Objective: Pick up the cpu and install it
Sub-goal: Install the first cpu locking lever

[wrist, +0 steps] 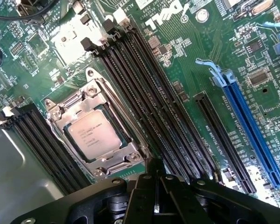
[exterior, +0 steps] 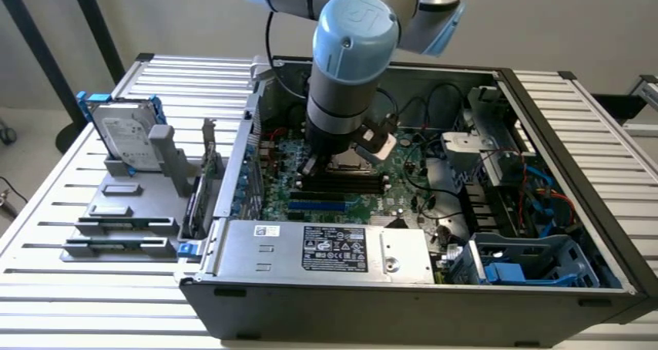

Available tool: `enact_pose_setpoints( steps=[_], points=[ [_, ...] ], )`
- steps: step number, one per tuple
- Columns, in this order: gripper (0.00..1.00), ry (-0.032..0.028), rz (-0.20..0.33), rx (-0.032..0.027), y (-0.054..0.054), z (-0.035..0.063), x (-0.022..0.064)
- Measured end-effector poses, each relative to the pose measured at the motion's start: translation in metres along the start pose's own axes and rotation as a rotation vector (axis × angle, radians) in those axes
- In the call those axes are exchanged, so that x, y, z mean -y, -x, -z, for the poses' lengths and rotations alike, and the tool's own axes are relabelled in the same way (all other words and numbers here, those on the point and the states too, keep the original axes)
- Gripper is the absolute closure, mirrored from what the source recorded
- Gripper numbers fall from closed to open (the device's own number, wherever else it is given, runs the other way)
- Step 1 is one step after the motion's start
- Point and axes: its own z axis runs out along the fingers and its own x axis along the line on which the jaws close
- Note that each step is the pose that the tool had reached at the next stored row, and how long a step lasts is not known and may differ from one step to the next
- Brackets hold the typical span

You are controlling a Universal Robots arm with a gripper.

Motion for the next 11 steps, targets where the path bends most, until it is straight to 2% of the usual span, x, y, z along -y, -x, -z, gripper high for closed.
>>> enact_pose_setpoints(
  steps=[5,11],
  points=[
    [0.89,-0.0004,0.001,0.0004,-0.009,0.0172,0.0073],
    [0.89,-0.0011,0.012,0.0083,-0.024,0.0194,0.0176]
  ],
)
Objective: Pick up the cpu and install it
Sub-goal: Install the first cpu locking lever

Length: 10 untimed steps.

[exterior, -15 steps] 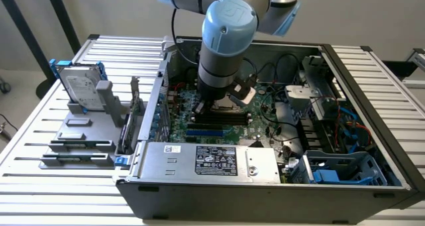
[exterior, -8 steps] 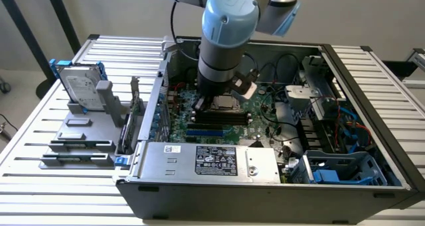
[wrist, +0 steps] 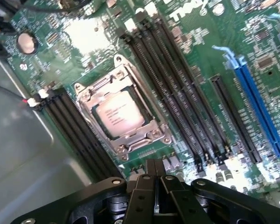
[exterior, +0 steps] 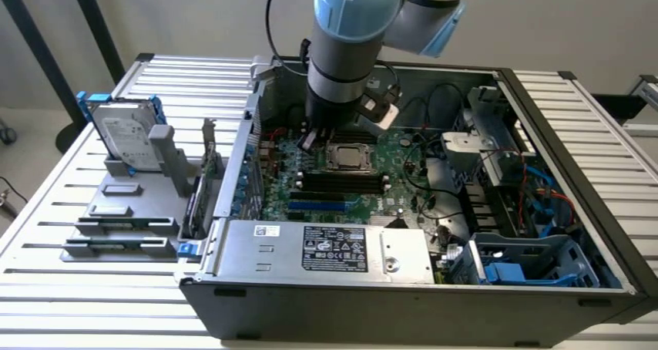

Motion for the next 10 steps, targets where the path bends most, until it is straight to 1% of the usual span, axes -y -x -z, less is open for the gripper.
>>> enact_pose_setpoints(
  steps=[5,6,8,9,10],
  points=[
    [0.89,-0.0021,0.018,0.0111,-0.009,-0.0029,0.0058],
    [0.89,-0.0021,0.024,0.0144,-0.01,-0.0029,0.0066],
    [0.89,0.0001,0.035,0.0253,-0.012,-0.0017,0.0079],
    [0.89,0.002,0.041,0.0327,-0.012,-0.0009,0.0084],
    [0.89,0.0054,0.048,0.043,-0.012,-0.0002,0.0089]
  ],
)
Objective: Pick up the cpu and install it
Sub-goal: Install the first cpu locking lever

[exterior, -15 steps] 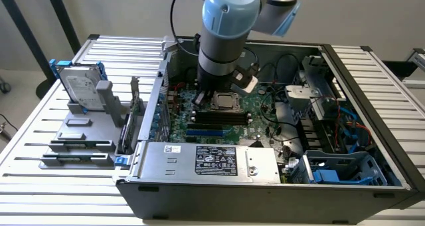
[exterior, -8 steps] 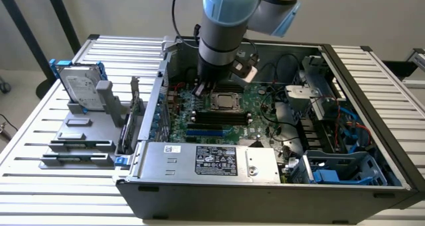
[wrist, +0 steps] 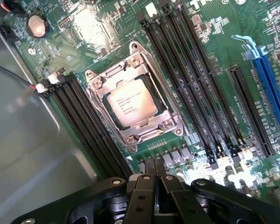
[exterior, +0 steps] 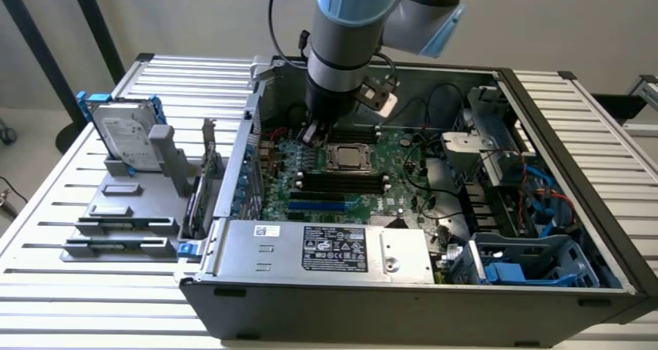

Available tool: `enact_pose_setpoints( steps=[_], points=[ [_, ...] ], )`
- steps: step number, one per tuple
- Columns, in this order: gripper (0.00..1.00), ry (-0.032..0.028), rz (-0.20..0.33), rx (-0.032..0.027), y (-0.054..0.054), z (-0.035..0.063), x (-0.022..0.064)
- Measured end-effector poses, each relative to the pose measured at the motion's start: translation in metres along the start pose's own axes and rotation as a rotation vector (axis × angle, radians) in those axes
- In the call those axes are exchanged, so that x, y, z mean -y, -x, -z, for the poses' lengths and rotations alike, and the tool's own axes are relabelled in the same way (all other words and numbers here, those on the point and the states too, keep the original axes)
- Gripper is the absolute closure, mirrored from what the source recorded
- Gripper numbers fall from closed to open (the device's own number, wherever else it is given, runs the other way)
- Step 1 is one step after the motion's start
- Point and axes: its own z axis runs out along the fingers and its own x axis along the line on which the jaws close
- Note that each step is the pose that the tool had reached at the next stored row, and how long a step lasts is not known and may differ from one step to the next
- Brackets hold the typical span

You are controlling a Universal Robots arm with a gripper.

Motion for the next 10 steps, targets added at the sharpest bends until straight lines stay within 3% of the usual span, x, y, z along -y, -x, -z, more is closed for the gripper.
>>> enact_pose_setpoints(
  steps=[2,3,10],
  points=[
    [0.89,0.0046,0.013,0.0167,-0.0004,0.0013,0.0005],
    [0.89,0.0055,0.018,0.0212,-0.0007,0.0013,0.0007],
    [0.89,0.0054,0.021,0.0233,-0.0008,0.0013,0.0007]
  ],
)
